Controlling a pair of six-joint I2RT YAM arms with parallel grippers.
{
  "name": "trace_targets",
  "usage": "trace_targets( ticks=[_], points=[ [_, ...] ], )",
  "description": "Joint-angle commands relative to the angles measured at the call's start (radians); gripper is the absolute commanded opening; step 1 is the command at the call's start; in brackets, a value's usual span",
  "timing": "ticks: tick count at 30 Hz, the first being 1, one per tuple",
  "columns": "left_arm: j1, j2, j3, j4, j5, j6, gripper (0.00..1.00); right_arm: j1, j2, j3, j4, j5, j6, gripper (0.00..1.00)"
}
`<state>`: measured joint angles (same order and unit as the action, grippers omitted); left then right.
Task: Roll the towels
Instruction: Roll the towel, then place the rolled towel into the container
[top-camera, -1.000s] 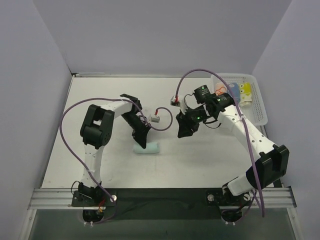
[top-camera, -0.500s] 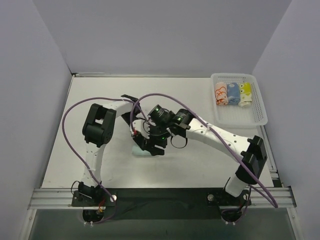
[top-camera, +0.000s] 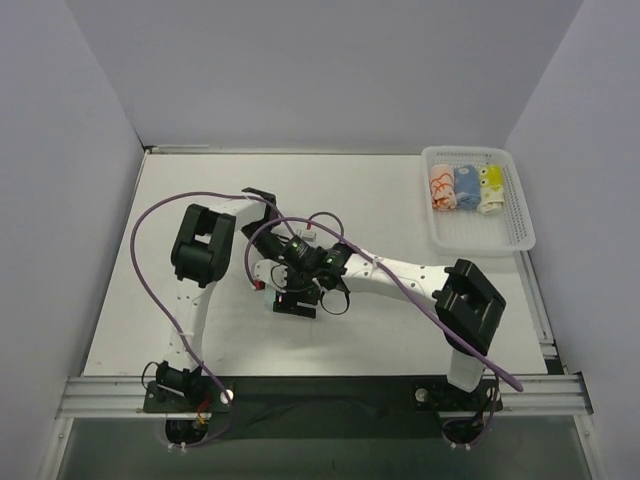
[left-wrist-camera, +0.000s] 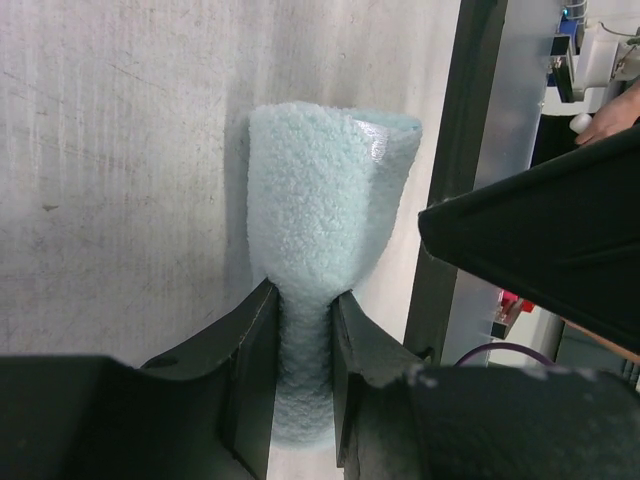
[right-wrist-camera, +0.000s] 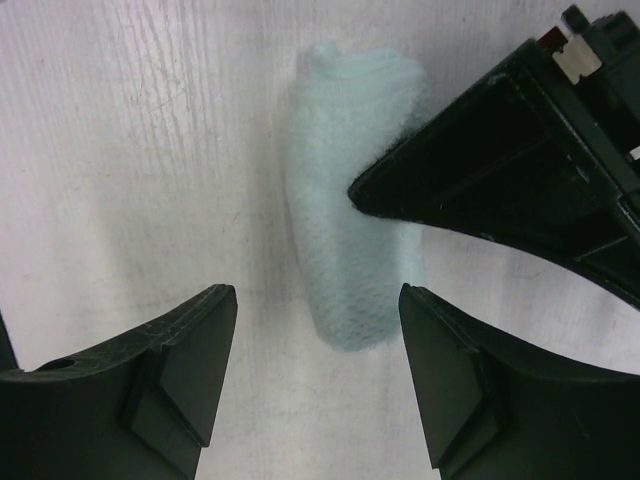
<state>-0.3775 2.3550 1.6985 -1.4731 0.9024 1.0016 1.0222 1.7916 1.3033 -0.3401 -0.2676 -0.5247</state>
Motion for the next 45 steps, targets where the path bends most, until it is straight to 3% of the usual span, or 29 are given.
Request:
trace_targets(
  ticks=[1, 17, 20, 21, 23, 26, 28, 30, 31, 32, 33, 41, 45],
  points=[
    [0.006, 0.061, 0.032, -0.078, -0.057, 0.111, 0.22, 0.012, 0.012, -0.036, 0.102, 0.03, -0.044, 0.67],
    [0.012, 0.098, 0.049, -0.11, -0.046, 0.137, 0.22, 0.013, 0.17, -0.073, 0.237, 0.14, -0.057, 0.64],
    [0.012, 0.099, 0.05, -0.11, -0.048, 0.14, 0.22, 0.013, 0.169, -0.082, 0.237, 0.127, -0.054, 0.54],
    [0.012, 0.099, 0.052, -0.108, -0.048, 0.14, 0.22, 0.013, 0.166, -0.087, 0.239, 0.12, -0.054, 0.45],
    [0.014, 0.098, 0.058, -0.11, -0.037, 0.138, 0.23, 0.013, 0.17, -0.087, 0.234, 0.1, -0.044, 0.38],
    [0.022, 0.092, 0.069, -0.11, -0.011, 0.129, 0.38, 0.016, 0.19, -0.078, 0.204, 0.071, -0.031, 0.21],
    [0.035, 0.079, 0.079, -0.11, 0.003, 0.117, 0.57, 0.016, 0.199, -0.07, 0.158, 0.044, -0.02, 0.03],
    [0.052, 0.05, 0.09, -0.11, 0.01, 0.104, 0.64, 0.015, 0.192, -0.07, 0.115, 0.027, -0.005, 0.0],
    [0.078, 0.038, 0.095, -0.11, 0.013, 0.098, 0.75, 0.013, 0.183, -0.078, 0.102, 0.016, 0.002, 0.0],
    [0.094, 0.012, 0.099, -0.108, 0.016, 0.088, 0.77, 0.012, 0.158, -0.082, 0.093, 0.002, 0.009, 0.0],
    [0.112, -0.002, 0.116, -0.105, 0.016, 0.08, 0.97, 0.007, 0.144, -0.096, 0.076, -0.004, 0.024, 0.0],
    [0.29, -0.27, 0.076, 0.12, 0.013, -0.142, 0.97, -0.083, 0.017, -0.102, 0.0, -0.08, 0.204, 0.0],
    [0.295, -0.423, 0.018, 0.288, -0.083, -0.24, 0.97, -0.206, -0.041, -0.065, -0.016, -0.099, 0.293, 0.0]
  ],
)
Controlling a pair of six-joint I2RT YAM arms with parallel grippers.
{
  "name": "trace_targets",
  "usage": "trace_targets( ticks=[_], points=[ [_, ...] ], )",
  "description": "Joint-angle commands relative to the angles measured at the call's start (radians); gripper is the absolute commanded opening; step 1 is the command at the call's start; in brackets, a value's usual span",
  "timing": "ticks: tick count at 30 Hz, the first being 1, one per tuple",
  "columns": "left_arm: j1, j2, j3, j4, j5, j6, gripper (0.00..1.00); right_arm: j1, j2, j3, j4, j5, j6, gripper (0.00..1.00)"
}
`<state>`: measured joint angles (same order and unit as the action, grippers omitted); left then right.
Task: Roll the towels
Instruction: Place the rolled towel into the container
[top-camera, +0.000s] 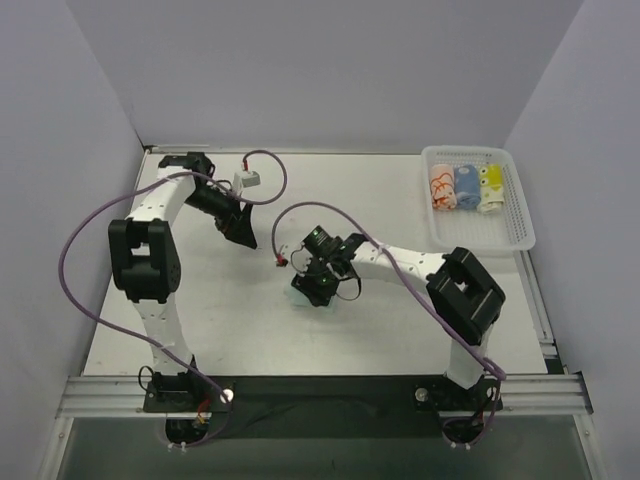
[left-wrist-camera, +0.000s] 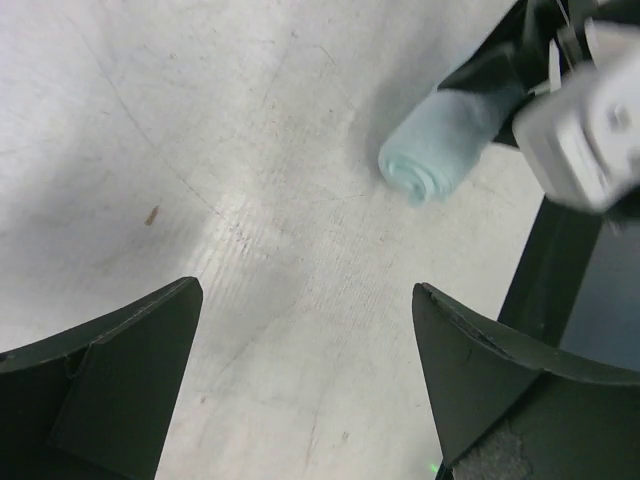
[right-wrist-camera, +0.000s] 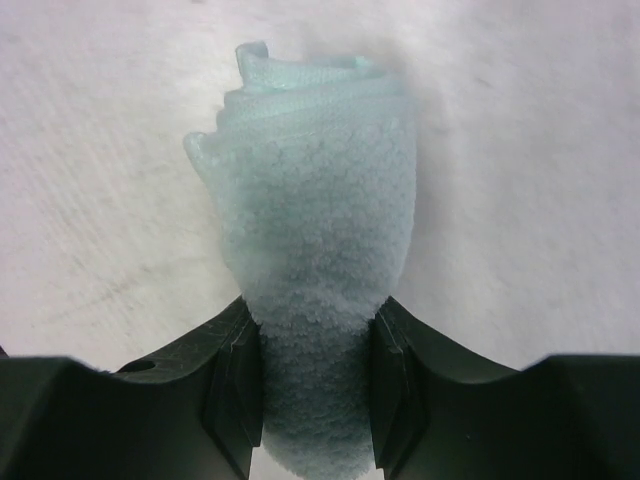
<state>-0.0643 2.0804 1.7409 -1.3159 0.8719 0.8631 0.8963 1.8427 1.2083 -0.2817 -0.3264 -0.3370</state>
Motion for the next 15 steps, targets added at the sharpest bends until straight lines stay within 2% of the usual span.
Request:
trace_targets(
  ticks=[1, 3, 10, 11, 14, 15],
  points=[
    [-0.019, -0.198, -0.035, 0.15, -0.057, -0.116, 0.97, -0.139, -0.109, 0.034, -0.073, -0.045, 0.121, 0.0],
    [-0.022, -0.226, -0.046, 0.168, -0.062, -0.151, 0.97, -0.198, -0.129, 0.049, -0.074, -0.071, 0.142, 0.0],
    [-0.023, -0.299, -0.047, 0.19, -0.022, -0.277, 0.97, -0.528, -0.279, 0.131, -0.145, -0.281, 0.233, 0.0],
    [-0.023, -0.309, -0.05, 0.196, -0.024, -0.283, 0.97, -0.613, -0.293, 0.145, -0.169, -0.29, 0.23, 0.0],
    [-0.023, -0.338, -0.057, 0.205, -0.039, -0.303, 0.97, -0.746, -0.345, 0.195, -0.233, -0.301, 0.196, 0.0],
    [-0.023, -0.344, -0.057, 0.207, -0.042, -0.308, 0.97, -0.828, -0.352, 0.207, -0.256, -0.286, 0.146, 0.0]
  ],
)
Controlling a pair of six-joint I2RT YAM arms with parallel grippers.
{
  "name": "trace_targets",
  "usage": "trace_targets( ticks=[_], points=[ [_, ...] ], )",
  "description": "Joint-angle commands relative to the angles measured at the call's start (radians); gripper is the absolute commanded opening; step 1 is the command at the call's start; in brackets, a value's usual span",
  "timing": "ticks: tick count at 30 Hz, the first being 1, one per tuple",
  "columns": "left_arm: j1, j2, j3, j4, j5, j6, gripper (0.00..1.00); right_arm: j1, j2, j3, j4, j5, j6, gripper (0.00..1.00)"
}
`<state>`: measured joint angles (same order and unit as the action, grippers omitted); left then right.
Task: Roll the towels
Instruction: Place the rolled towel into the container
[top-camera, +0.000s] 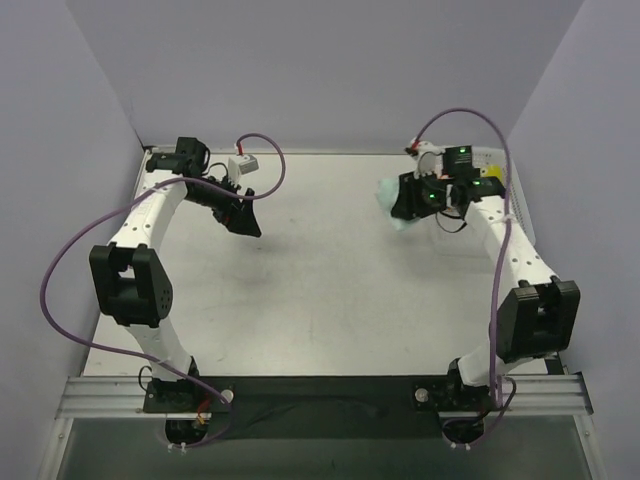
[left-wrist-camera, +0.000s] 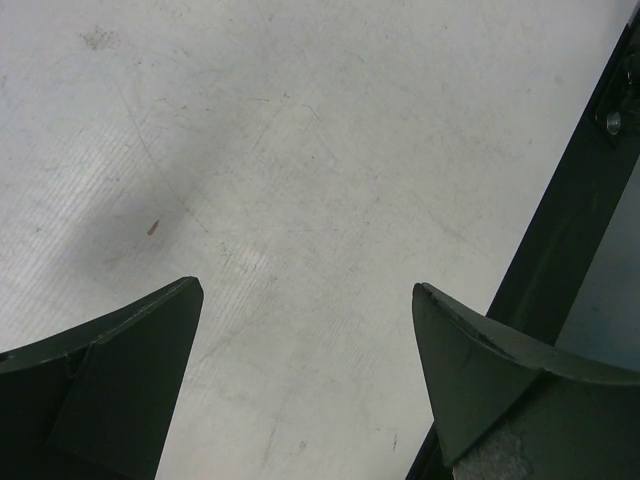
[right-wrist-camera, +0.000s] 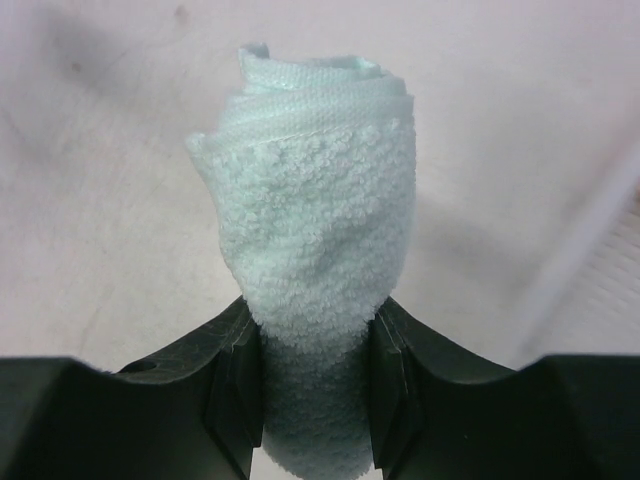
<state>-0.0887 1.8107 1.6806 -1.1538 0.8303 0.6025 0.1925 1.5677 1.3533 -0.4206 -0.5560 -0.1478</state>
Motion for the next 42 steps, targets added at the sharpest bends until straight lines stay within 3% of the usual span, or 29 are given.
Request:
trace_targets(
  ticks=[1, 6, 14, 25, 42],
  points=[
    [0.001, -0.083, 0.002, 0.045, -0.005, -0.056, 0.97, -0.163, -0.081, 0.098, -0.144, -0.041, -0.07, 0.0],
    [0.001, -0.093, -0.018, 0.049, -0.028, -0.101, 0.97, -0.402, -0.003, 0.226, -0.372, 0.088, -0.258, 0.0],
    [0.0, -0.114, -0.07, 0.066, -0.052, -0.107, 0.97, -0.508, 0.139, 0.257, -0.394, 0.346, -0.308, 0.0],
    [0.004, -0.12, -0.094, 0.066, -0.1, -0.104, 0.97, -0.522, 0.35, 0.279, -0.29, 0.467, -0.243, 0.0],
    [0.01, -0.091, -0.078, 0.063, -0.126, -0.099, 0.97, -0.515, 0.485, 0.326, -0.199, 0.522, -0.216, 0.0]
  ],
)
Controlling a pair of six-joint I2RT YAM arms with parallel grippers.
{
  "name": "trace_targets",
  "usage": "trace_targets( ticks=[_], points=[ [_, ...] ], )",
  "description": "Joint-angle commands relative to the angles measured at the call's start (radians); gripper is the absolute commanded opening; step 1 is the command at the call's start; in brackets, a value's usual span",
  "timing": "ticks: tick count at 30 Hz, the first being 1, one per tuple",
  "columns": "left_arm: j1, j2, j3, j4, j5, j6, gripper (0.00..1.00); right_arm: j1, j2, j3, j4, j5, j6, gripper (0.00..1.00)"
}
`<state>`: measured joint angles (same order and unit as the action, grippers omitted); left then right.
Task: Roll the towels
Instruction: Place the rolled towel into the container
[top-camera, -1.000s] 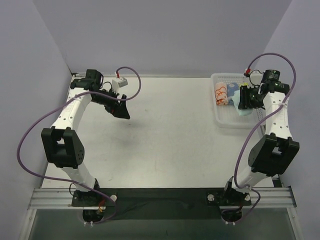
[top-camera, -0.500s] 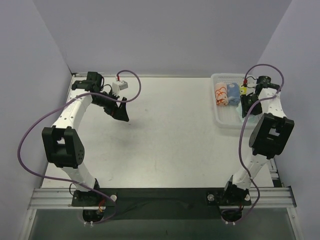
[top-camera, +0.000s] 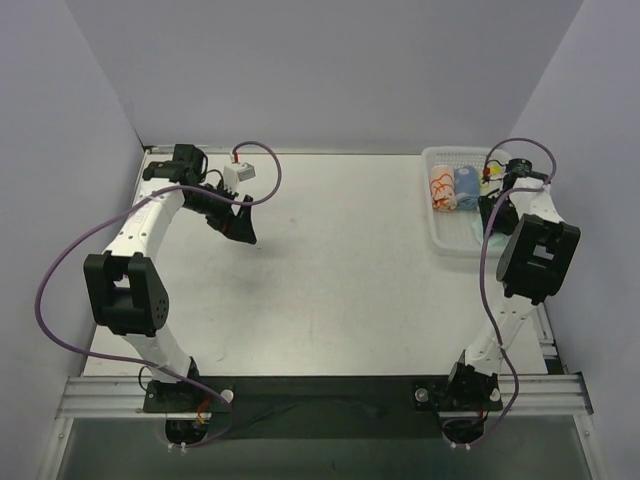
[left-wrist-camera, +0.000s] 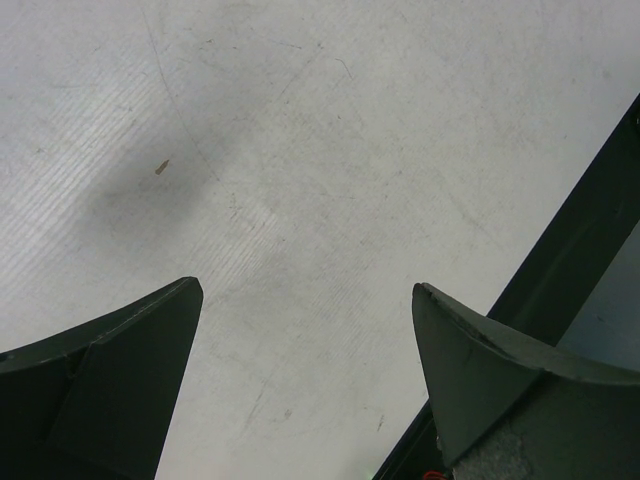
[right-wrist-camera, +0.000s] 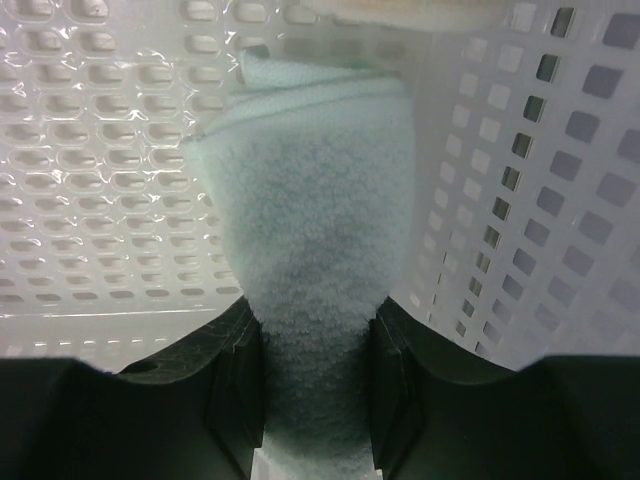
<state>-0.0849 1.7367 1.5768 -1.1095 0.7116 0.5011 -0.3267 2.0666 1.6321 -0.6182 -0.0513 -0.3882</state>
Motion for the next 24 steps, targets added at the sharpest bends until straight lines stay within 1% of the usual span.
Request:
trace_targets(
  ticks=[1, 6, 12, 16, 19, 21, 24],
  points=[
    [0.007, -0.016, 0.029, 0.017, -0.009, 0.004, 0.97, 0.009, -0.031, 0.048, -0.002, 0.008, 0.035, 0.0],
    [0.008, -0.011, 0.028, 0.016, 0.0, 0.005, 0.97, 0.093, -0.077, 0.035, -0.002, -0.038, 0.072, 0.0],
    [0.008, 0.006, 0.023, 0.019, 0.014, -0.006, 0.97, 0.181, -0.027, 0.067, 0.009, -0.035, 0.14, 0.0],
    [0.013, -0.005, 0.006, 0.028, 0.015, -0.004, 0.97, 0.236, 0.009, 0.066, 0.043, -0.002, 0.172, 0.0],
    [0.017, -0.012, -0.006, 0.033, 0.015, -0.003, 0.97, 0.271, 0.033, 0.06, 0.07, 0.048, 0.187, 0.0],
    [0.019, -0.016, -0.014, 0.034, 0.014, 0.001, 0.97, 0.294, 0.043, 0.054, 0.093, 0.125, 0.198, 0.0],
    [0.025, -0.017, -0.015, 0.036, 0.014, 0.004, 0.97, 0.304, 0.047, 0.052, 0.103, 0.16, 0.216, 0.0]
  ],
)
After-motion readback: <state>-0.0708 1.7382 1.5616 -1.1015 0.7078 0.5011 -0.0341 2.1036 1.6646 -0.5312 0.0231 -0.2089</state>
